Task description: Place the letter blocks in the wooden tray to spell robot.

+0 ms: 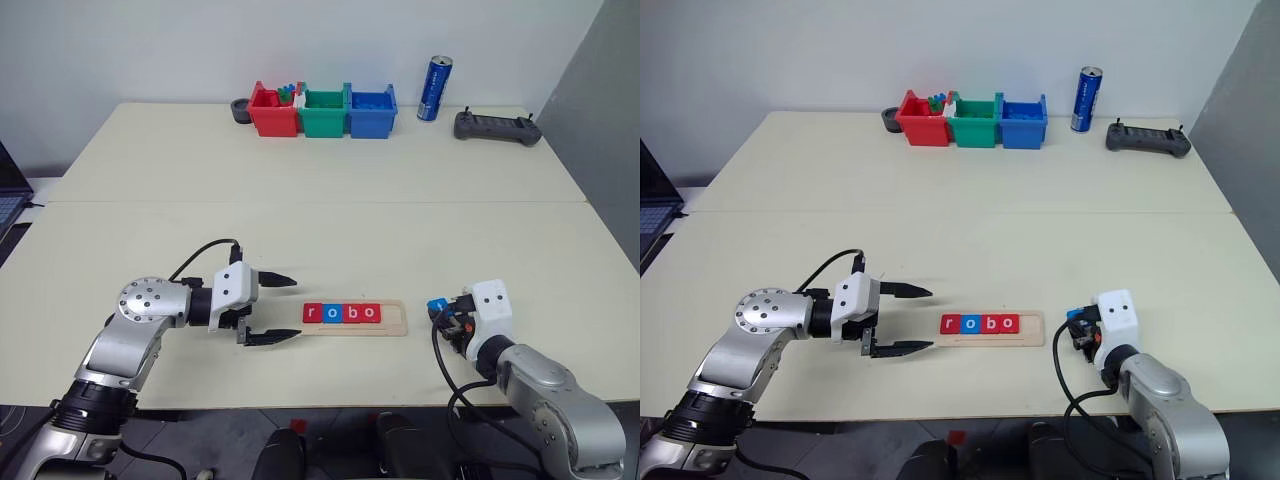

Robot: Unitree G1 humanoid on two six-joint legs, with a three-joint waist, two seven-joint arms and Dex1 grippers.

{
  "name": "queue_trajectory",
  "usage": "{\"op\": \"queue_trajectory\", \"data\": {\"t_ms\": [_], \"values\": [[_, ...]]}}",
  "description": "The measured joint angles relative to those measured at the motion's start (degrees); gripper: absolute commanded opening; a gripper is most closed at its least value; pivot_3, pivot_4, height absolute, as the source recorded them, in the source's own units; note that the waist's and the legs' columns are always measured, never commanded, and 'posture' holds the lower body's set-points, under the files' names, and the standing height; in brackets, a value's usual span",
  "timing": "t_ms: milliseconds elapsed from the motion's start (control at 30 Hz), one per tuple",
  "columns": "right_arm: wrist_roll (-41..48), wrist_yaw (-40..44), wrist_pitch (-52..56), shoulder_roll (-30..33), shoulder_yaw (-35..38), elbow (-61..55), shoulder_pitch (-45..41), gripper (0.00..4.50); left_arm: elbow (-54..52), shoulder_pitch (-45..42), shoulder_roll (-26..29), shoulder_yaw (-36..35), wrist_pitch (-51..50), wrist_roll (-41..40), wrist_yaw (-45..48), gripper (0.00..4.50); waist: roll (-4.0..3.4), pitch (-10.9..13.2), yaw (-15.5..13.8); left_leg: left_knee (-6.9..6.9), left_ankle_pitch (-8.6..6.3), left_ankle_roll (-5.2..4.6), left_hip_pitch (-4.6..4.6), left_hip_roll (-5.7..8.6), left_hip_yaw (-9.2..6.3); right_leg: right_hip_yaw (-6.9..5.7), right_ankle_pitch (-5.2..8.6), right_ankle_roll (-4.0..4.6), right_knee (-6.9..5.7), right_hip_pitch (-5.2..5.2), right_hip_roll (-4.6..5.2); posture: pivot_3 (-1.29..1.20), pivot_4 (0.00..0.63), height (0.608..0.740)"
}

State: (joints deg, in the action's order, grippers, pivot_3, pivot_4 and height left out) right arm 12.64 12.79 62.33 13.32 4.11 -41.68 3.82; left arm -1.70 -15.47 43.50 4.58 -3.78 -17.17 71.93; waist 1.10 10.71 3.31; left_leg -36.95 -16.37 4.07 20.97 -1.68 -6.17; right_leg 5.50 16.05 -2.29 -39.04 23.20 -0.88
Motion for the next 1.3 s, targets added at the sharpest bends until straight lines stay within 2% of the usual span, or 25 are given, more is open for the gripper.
{"op": "queue_trajectory", "data": {"t_ms": [100,133,333,367,467,533,633,700,800,900,1100,1300], "values": [[-0.14,-1.47,-0.97,-1.17,-0.36,0.50,-0.07,1.45,0.05,-0.52,-0.11,0.02,-0.58,-0.02,-0.02,4.50,0.02,-0.01,0.02,-0.01,0.00,0.00,-0.01,-0.01,0.00,0.00,0.07,-0.11,0.00,0.00,-0.01,0.00,0.150,0.740],[-0.11,-1.77,-1.39,-1.79,-0.28,0.84,-0.22,2.18,0.05,-0.87,-0.24,0.03,-0.85,-0.03,-0.04,4.50,0.02,-0.01,0.03,-0.01,0.00,0.00,-0.01,-0.01,0.01,0.01,0.07,-0.12,0.00,0.00,-0.01,0.00,0.150,0.740],[2.19,-1.48,-2.06,-3.07,0.25,1.27,-1.22,4.31,-1.92,-1.47,-1.05,0.68,-3.60,-0.05,-0.81,4.50,0.01,-0.01,0.07,-0.02,0.00,0.00,0.00,-0.01,0.02,0.03,0.01,-0.03,0.00,0.00,-0.01,0.00,0.150,0.740],[2.45,-1.52,-2.01,-3.05,0.89,1.22,-1.85,4.45,-2.55,-1.52,-1.09,0.79,-4.23,-0.06,-1.08,4.50,0.01,-0.01,0.06,-0.02,0.00,0.00,0.01,-0.01,0.02,0.03,0.00,0.00,0.00,0.00,-0.01,0.00,0.150,0.740],[3.61,-1.38,-1.68,-2.09,3.28,0.03,-4.41,4.45,-3.56,-2.61,-1.10,1.01,-5.90,-0.09,-1.32,4.50,0.01,-0.01,0.05,-0.01,0.00,0.00,0.01,0.00,0.01,0.02,0.01,-0.01,0.00,0.00,-0.01,0.00,0.150,0.740],[4.54,-0.05,-1.45,0.74,4.47,-0.26,-6.22,4.45,-4.02,-3.31,-1.10,1.09,-6.45,-0.09,-1.35,4.50,0.01,-0.01,0.05,-0.02,0.00,0.00,0.01,0.01,0.03,0.03,0.00,0.00,0.02,0.00,-0.01,0.00,0.150,0.740],[7.78,8.71,-1.94,11.94,5.25,-0.04,-7.27,4.45,-4.57,-3.62,-1.07,1.18,-7.06,-0.15,-1.30,4.50,-0.01,0.00,0.02,0.00,0.00,0.00,0.03,0.02,0.03,0.02,-0.02,0.04,0.07,0.00,0.00,0.00,0.150,0.740],[9.80,17.84,-4.77,21.49,3.86,0.93,-7.08,4.45,-4.52,-3.62,-1.07,1.25,-7.00,-0.06,-1.20,4.50,-0.02,0.02,0.00,0.01,-0.01,-0.01,0.02,0.02,0.03,0.01,-0.02,0.04,0.07,0.00,0.00,0.00,0.150,0.740],[10.71,27.63,-11.34,29.59,0.96,4.76,-7.10,4.45,-4.34,-3.75,-1.07,1.68,-6.60,0.37,-1.08,4.50,-0.02,0.02,0.06,-0.01,-0.01,-0.02,0.01,0.02,0.06,0.04,0.00,0.00,0.06,-0.01,-0.01,0.00,0.150,0.740],[7.36,35.19,-20.75,35.16,-4.54,11.74,-8.36,4.45,-3.79,-3.89,-1.07,2.02,-5.92,0.61,-1.04,4.50,0.02,0.04,0.07,-0.04,-0.01,-0.02,0.01,0.02,0.10,0.06,0.07,-0.13,0.07,-0.02,0.00,0.00,0.150,0.740],[0.06,44.92,-36.65,37.54,-13.19,26.81,-16.50,4.45,-2.80,-4.50,-1.11,2.30,-5.54,0.88,-1.15,4.50,0.03,0.04,0.08,-0.06,-0.01,-0.02,0.01,0.02,0.09,0.06,-0.09,0.11,0.06,-0.02,0.00,0.00,0.150,0.740],[-2.53,51.91,-40.95,37.64,-16.98,36.10,-23.36,4.45,-2.88,-4.32,-1.12,2.29,-5.51,0.96,-1.45,4.50,0.04,0.05,-0.01,-0.06,-0.01,-0.01,0.02,0.02,0.06,0.03,-0.10,0.14,0.06,-0.02,0.01,0.00,0.150,0.740]]}}
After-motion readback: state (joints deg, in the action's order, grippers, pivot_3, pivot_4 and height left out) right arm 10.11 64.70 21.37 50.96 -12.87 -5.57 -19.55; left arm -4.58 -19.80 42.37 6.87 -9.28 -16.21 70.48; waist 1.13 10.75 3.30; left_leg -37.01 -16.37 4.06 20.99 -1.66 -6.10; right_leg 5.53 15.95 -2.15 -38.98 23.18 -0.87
